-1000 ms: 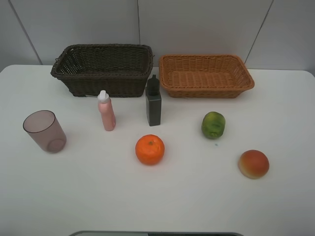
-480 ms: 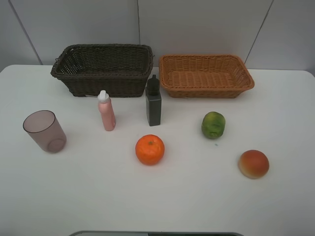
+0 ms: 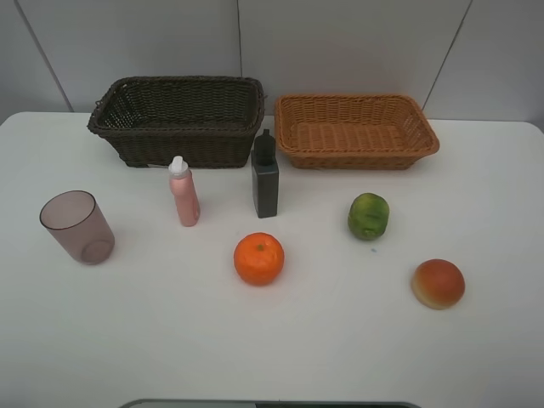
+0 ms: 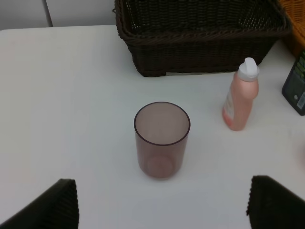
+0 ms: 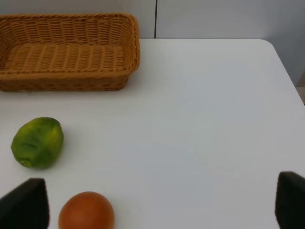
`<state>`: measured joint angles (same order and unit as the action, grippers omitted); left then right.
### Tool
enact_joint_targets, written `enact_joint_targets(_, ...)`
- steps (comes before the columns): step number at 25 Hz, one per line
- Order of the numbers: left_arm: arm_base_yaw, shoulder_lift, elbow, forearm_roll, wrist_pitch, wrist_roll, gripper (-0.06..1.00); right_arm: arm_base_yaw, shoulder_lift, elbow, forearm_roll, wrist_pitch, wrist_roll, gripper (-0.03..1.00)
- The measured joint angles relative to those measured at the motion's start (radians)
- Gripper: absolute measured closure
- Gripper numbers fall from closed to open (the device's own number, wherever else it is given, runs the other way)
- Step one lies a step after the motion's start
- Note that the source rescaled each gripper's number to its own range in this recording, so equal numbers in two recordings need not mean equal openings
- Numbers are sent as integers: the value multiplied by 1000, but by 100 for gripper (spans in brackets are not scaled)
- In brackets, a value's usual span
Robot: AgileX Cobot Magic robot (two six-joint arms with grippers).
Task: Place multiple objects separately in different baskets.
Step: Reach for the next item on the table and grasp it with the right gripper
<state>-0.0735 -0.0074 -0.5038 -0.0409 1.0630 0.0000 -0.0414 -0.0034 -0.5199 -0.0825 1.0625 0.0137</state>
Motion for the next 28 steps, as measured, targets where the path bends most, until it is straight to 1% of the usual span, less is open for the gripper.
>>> enact_joint_targets(8, 0, 0, 0, 0, 0, 0, 3, 0, 25, 0, 0, 0, 0, -3)
enact_joint_targets(12, 0, 0, 0, 0, 0, 0, 3, 0, 187, -11, 0, -1, 0, -3)
enact_joint_targets(15, 0, 0, 0, 0, 0, 0, 3, 0, 351, -45, 0, -34, 0, -3)
enact_joint_targets(18, 0, 0, 0, 0, 0, 0, 3, 0, 515, -82, 3, -104, 0, -3)
enact_joint_targets(25, 0, 0, 0, 0, 0, 0, 3, 2, 870, -100, 65, -332, 0, -3)
enact_joint_targets(28, 0, 0, 0, -1, 0, 0, 3, 56, 1000, -117, 83, -388, 0, -3)
